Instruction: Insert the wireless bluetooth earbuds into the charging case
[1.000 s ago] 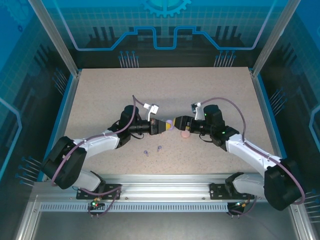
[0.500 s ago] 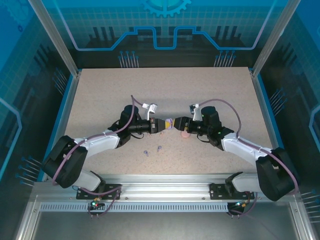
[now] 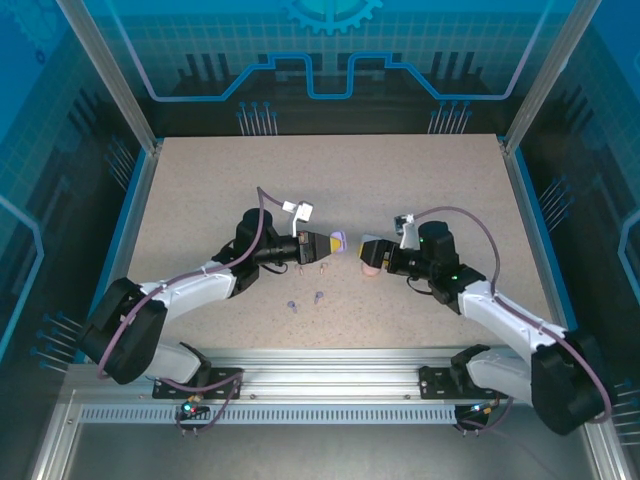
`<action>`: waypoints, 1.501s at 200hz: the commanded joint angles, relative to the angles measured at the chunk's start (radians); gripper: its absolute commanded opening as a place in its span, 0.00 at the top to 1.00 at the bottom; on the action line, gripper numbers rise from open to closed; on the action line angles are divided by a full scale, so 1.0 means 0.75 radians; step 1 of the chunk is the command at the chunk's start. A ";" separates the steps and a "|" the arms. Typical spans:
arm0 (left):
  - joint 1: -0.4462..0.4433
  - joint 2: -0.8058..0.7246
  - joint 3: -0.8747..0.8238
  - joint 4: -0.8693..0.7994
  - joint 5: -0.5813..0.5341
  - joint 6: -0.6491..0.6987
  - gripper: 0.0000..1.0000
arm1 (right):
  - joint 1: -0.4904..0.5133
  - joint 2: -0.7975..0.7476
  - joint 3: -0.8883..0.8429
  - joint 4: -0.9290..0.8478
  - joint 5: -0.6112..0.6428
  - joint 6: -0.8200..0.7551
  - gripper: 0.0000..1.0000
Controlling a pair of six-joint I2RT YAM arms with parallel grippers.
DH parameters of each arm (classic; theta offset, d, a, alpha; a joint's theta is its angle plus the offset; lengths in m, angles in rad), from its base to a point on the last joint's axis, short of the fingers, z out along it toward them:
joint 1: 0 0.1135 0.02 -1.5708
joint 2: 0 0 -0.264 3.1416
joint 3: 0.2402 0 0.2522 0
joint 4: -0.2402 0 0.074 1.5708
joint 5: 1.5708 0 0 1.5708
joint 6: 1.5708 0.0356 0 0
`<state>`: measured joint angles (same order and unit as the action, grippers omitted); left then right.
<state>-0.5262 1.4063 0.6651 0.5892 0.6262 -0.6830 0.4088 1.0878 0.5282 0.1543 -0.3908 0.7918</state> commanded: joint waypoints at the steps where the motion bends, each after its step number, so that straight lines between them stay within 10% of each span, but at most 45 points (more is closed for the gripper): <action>1: -0.002 0.001 0.025 0.094 0.032 -0.039 1.00 | -0.024 -0.029 0.035 -0.025 -0.059 0.002 0.37; 300: -0.007 -0.007 0.060 0.108 0.024 -0.077 1.00 | 0.091 0.269 0.173 0.255 -0.216 0.043 0.79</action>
<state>-0.5262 1.4071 0.6670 0.6254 0.6247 -0.7349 0.4644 1.2808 0.6437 0.3412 -0.5175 0.8444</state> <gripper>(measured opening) 0.222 0.211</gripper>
